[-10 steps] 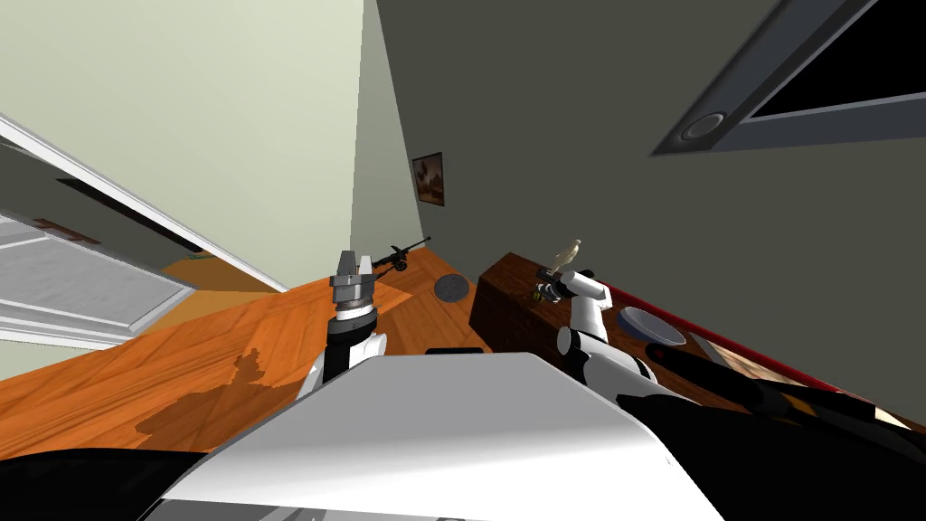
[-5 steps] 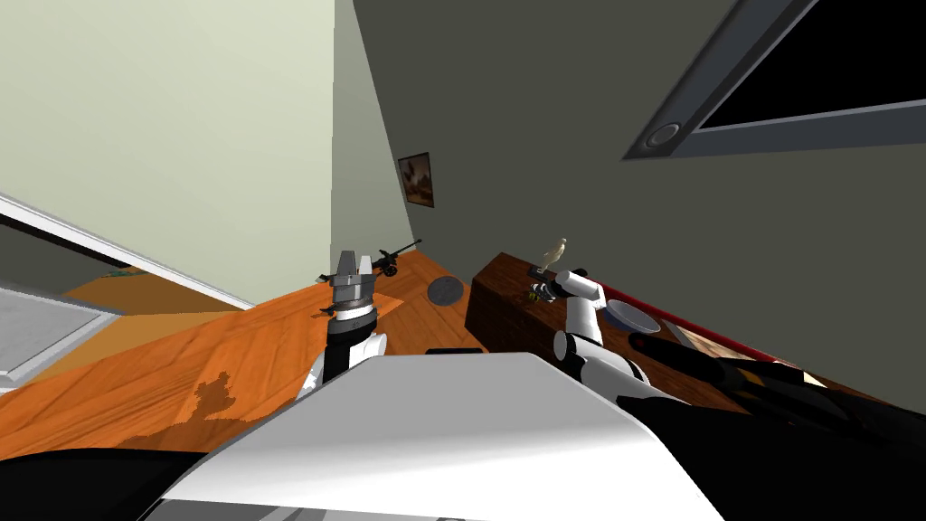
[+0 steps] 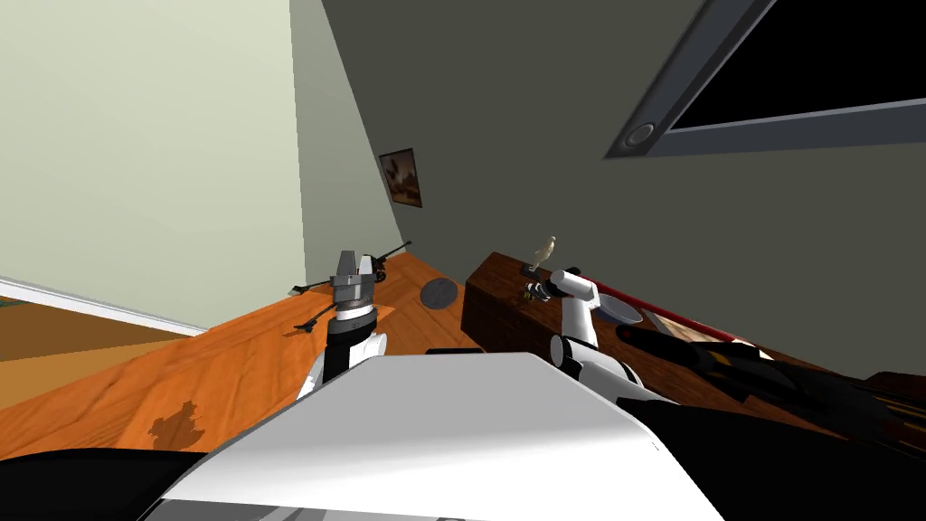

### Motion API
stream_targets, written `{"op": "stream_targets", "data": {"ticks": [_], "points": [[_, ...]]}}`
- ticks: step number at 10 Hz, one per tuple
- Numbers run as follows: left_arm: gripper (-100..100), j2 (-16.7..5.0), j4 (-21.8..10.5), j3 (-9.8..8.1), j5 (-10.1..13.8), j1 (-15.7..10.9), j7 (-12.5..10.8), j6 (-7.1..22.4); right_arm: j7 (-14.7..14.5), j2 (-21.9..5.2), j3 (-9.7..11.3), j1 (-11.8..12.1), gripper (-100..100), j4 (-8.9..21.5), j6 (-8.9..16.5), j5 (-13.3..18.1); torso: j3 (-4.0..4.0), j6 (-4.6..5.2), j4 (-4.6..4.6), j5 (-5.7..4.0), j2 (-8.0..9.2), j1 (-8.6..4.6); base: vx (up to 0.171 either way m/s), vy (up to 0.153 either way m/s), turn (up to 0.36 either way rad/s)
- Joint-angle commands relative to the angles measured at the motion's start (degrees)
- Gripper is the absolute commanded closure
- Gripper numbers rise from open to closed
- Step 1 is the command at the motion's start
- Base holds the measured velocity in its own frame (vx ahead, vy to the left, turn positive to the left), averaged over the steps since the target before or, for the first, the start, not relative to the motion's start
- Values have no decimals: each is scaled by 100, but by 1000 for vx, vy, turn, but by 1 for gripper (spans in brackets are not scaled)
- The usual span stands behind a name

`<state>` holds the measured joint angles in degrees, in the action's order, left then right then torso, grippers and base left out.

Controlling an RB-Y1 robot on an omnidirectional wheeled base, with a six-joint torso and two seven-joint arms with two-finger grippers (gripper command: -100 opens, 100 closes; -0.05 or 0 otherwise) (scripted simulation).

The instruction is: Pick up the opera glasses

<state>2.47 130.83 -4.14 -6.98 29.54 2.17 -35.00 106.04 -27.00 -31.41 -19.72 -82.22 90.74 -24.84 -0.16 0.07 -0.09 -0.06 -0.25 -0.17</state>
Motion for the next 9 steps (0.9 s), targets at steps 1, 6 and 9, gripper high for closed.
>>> {"op": "stream_targets", "data": {"ticks": [1,6,9], "points": [[0,0,0,0,0,0,0,0,54,146,181,77,100,-286,198,-43,0,0,0,0,0,0,110,-1,-332],[0,0,0,0,0,-1,0,0,135,424,506,280,100,-1104,591,-162,-3,-10,2,-1,-7,-6,80,-3,-171],[0,0,0,1,0,-2,0,0,141,413,500,254,0,-1141,576,-151,6,-11,4,-1,11,-6,27,0,-37]]}}
